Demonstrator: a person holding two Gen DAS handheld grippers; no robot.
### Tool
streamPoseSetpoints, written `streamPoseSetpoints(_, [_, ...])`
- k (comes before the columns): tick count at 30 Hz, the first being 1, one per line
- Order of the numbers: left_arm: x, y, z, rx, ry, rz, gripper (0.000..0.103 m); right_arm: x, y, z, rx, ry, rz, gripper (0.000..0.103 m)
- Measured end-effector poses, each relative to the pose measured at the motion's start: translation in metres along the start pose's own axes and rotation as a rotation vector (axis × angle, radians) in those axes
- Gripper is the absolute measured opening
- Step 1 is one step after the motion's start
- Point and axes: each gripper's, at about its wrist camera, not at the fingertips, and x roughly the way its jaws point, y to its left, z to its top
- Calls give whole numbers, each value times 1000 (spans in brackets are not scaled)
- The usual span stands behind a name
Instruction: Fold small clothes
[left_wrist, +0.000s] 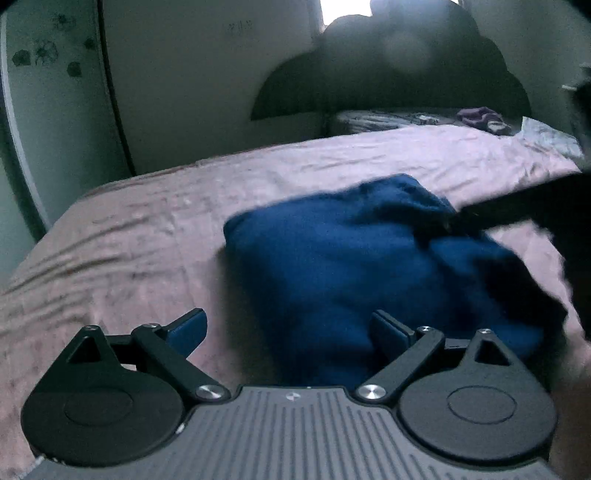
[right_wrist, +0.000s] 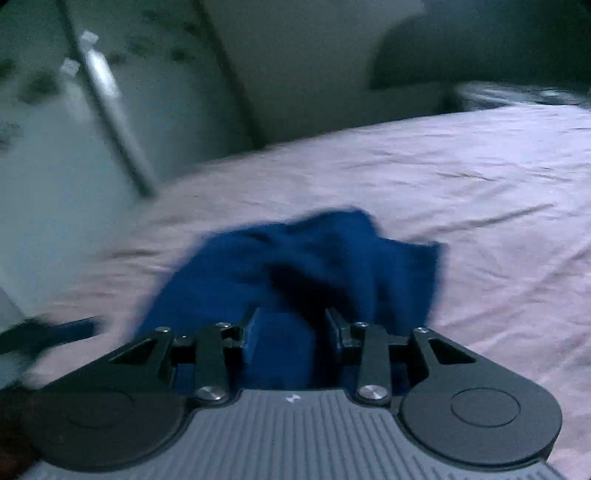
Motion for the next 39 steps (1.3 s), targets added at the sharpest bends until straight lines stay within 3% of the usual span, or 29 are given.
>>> streamPoseSetpoints(1, [-1, -1, -6, 0, -9, 3, 97, -5, -2, -2, 6, -41, -52, 36])
streamPoseSetpoints(3, [-3, -3, -15, -10, -38, 24, 98, -20, -9, -7, 40, -134, -72, 38])
streamPoseSetpoints(5, [-2, -4, -21, -34, -58, 34, 101, -36, -15, -13, 57, -193, 1, 39])
streamPoseSetpoints(6, [-1, -4, -23, -41, -62, 35, 102, -40, -14, -14, 43, -185, 56, 39])
streamPoseSetpoints(8, [4, -7, -26, -37, -47, 45, 103, -36, -9, -15, -28, -141, 160, 52])
streamPoseSetpoints(9, [5, -6, -26, -40, -44, 44, 103, -32, -6, -17, -57, -117, 164, 66])
streamPoseSetpoints(10, [6, -5, -26, -49, -41, 41, 103, -24, -4, -20, -72, -84, 131, 70])
streamPoseSetpoints(13, [14, 3, -27, -86, -6, 15, 102, -10, -9, -27, -100, -41, 62, 70])
streamPoseSetpoints(14, [17, 8, -27, -111, 5, -2, 102, -9, -13, -27, -86, -43, 61, 71])
streamPoseSetpoints(16, [21, 19, -30, -179, 29, -38, 103, -7, -19, -28, -49, -39, 59, 81])
streamPoseSetpoints(18, [25, 29, -32, -238, 40, -76, 103, -6, -23, -31, -29, -34, 100, 84])
streamPoseSetpoints(22, [25, 26, -32, -226, 40, -67, 103, -4, -14, -34, -86, -21, 88, 93])
streamPoseSetpoints(39, [24, 26, -33, -231, 38, -71, 103, 9, -9, -28, -124, -2, 98, 102])
